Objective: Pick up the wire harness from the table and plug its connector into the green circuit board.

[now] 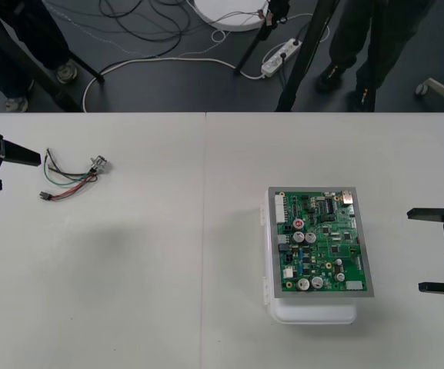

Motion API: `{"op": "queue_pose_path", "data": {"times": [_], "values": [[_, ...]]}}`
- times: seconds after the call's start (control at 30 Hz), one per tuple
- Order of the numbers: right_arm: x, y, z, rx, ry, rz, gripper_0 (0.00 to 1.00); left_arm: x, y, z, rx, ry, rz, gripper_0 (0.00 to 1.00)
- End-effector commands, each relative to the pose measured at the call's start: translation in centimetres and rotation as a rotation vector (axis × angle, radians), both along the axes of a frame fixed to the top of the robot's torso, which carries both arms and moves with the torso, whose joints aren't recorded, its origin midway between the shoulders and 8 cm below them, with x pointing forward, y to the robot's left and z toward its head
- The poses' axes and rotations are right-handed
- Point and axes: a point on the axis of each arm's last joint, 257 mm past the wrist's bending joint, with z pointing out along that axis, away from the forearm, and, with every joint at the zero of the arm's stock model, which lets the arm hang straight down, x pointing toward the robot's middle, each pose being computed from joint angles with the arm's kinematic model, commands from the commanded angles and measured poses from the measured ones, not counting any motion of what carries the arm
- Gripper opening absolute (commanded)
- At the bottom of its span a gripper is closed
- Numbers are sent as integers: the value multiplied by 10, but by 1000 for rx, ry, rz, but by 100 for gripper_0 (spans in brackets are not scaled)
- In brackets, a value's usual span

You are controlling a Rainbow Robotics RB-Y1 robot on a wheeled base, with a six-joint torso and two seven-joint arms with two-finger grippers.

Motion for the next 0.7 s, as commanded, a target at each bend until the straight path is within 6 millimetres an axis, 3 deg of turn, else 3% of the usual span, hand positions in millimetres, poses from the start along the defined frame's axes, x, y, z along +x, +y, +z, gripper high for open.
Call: {"op": "queue_pose_path", "data": {"times": [0.03, 0.27, 0.5, 0.7], "values": [[-1, -3, 4, -20, -92, 49, 100, 32, 7, 35, 59, -190, -45, 100], [-3, 4, -3, 4, -154, 57, 100, 45, 7, 39, 167, -329, -178, 100], [0, 3, 2, 28, -135, 38, 100, 55, 8, 40, 275, -450, -298, 100], [3, 1, 2, 34, -130, 27, 100, 58, 11, 27, 380, -514, -399, 100]]}}
